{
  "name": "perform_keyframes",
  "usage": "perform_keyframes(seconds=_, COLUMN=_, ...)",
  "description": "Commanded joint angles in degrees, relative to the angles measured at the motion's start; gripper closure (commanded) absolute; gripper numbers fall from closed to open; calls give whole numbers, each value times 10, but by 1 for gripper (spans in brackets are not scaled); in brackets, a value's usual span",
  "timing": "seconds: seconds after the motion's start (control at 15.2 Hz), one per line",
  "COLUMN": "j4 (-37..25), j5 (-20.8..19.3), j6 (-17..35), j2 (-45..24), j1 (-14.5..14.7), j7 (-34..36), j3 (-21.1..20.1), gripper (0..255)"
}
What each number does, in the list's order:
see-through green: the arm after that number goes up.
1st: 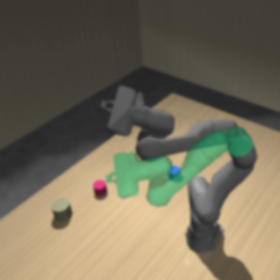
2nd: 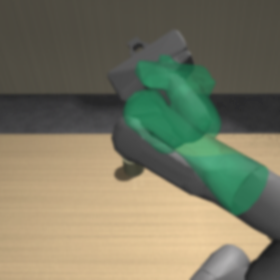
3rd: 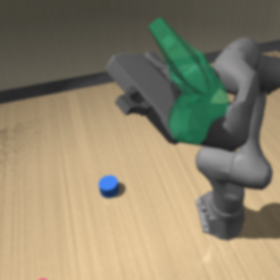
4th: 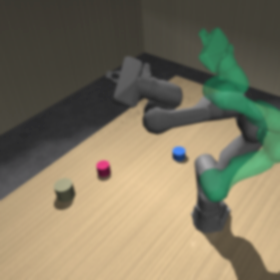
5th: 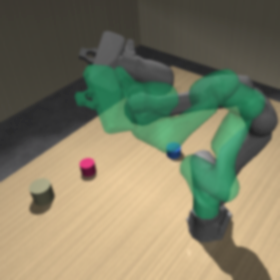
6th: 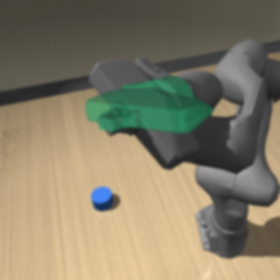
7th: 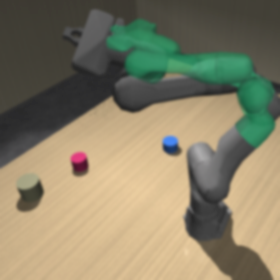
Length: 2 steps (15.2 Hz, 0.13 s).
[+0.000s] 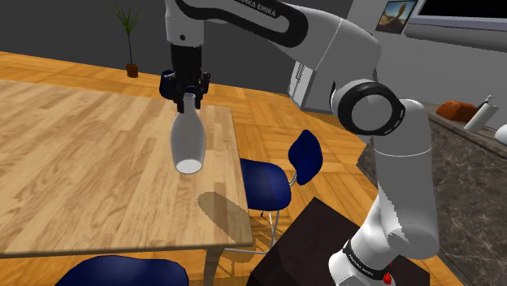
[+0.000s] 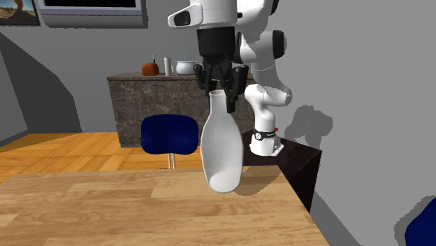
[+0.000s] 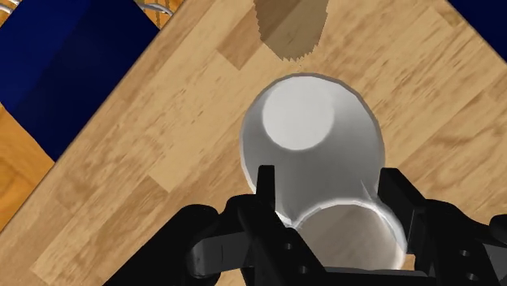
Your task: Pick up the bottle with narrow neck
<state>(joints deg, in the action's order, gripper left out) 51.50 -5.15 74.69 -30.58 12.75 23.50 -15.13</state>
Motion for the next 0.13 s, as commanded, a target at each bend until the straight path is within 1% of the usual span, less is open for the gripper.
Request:
perform_keyframes(seconds=0.0, j4=-14, j5=-1, j6=-12, j2=-2, j1=2, j7=0, j3=0, gripper=255)
perform_keyframes(seconds=0.07, j4=-15, j5=-1, j6=-12, j2=-3, j1=2, j7=0, j3=0, gripper=255)
